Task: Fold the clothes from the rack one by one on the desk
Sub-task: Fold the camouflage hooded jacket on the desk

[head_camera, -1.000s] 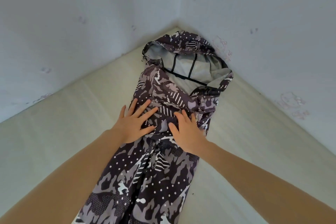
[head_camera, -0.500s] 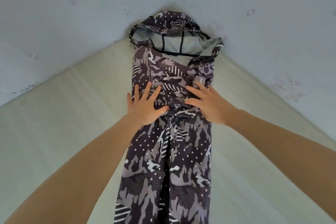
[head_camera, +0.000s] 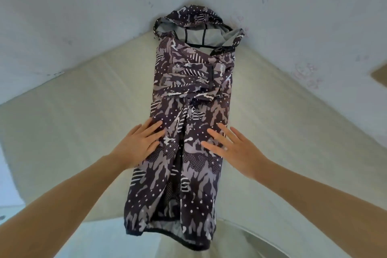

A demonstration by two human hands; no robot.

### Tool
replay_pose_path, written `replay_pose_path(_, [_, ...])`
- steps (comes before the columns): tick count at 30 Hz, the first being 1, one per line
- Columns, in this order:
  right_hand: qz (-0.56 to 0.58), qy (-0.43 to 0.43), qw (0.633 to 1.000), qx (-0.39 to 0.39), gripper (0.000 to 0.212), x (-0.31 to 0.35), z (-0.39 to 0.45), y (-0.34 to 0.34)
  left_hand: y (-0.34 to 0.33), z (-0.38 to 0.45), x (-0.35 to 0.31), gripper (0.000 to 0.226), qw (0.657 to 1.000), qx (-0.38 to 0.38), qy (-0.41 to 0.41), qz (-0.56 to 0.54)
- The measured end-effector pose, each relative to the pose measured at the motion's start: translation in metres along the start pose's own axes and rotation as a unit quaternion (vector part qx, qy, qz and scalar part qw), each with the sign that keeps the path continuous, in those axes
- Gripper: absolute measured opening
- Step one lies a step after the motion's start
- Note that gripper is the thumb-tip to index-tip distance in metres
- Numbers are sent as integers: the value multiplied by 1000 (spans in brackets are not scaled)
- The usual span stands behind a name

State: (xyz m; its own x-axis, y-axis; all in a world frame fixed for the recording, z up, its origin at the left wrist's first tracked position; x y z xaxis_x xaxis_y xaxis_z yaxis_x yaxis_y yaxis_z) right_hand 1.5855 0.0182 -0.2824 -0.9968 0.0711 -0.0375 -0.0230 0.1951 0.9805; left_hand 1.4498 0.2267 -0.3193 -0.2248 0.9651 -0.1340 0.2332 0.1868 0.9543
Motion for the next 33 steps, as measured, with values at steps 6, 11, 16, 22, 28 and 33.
replay_pose_path(6, [-19, 34, 999, 11, 90, 65, -37, -19, -31, -75, -17, 67, 997, 35, -66, 26])
replay_pose_path(11, [3, -3, 999, 39, 97, 73, -45, -22, -36, -98, -15, 95, 985, 35, -121, 118])
replay_pose_path(16, [2, -34, 997, 62, 94, 77, -37, -32, -29, -83, -25, 99, 957, 15, -179, 227])
replay_pose_path(22, [15, -37, 998, 40, 86, 76, -30, -41, -39, -71, -29, 85, 957, 49, -210, 192])
replay_pose_path(28, [75, -25, 995, 63, 88, 76, -42, -50, -41, -81, -29, 89, 954, 77, -228, 178])
replay_pose_path(33, [130, -30, 989, 66, 79, 78, -47, -47, -31, -84, -40, 67, 953, -11, -247, 176])
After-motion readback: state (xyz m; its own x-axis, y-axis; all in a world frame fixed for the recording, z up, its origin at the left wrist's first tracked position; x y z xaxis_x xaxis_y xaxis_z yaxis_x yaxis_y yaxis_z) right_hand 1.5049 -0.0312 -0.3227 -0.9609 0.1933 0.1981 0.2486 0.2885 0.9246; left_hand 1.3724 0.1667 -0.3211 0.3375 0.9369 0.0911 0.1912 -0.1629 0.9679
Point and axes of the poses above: each hand's wrist, its own z-axis towards the middle knuckle, its own y-axis out of the back of the hand, x = y × z, the point moved 8 cm from there along z, towards the middle knuckle, and after that the axes turned 1 degree about z, right-handed, at the moved point
